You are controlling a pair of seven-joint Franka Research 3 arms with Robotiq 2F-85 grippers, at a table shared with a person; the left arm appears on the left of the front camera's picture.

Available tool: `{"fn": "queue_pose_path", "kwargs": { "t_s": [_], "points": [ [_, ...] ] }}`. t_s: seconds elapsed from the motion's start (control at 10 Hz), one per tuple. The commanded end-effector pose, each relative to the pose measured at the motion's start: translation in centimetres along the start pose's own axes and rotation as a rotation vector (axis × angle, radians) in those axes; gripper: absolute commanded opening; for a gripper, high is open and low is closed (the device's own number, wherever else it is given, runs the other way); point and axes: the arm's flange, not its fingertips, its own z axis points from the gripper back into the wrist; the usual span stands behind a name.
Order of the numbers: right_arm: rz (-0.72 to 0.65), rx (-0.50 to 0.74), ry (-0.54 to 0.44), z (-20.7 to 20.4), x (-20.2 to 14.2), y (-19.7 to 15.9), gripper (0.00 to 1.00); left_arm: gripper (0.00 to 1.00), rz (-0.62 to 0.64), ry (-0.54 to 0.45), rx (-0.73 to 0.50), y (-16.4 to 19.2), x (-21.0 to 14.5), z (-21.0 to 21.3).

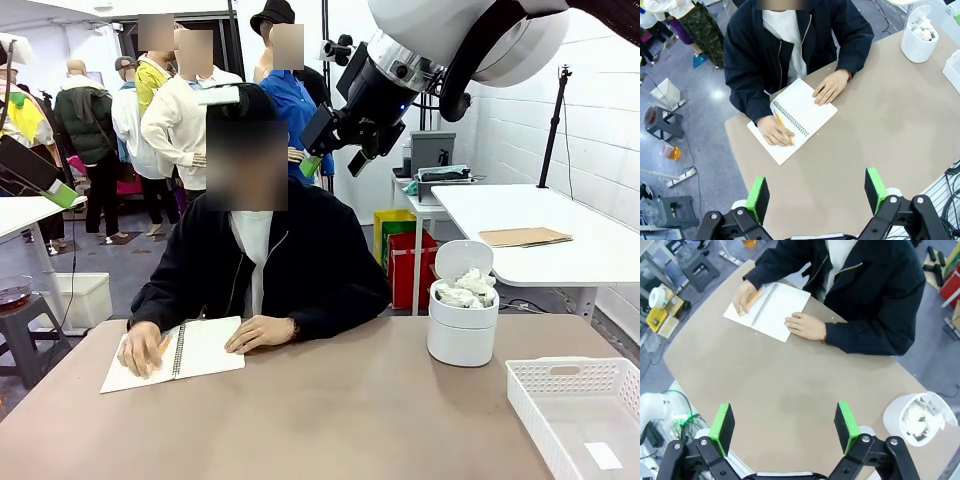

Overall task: Sort the paper based on its condition.
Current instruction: If a person hands you a paper, place it in the Organizing basket , and if it's crumpled, put it in the Trash can.

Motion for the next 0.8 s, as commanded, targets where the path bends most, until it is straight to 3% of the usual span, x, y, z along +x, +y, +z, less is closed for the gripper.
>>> {"fn": "queue_pose_path", "kwargs": {
  "t_s": [0.0,0.7],
  "points": [
    [-0.007,0.004,-0.005,0.15,-0.11,-0.07,1.00,1.00,0.001,0.002,0.010,0.09,-0.01,0.02],
    [-0.007,0.004,-0.005,0.15,-0.11,-0.07,1.00,1.00,0.001,0.002,0.010,0.09,-0.01,0.02]
  ]
}}
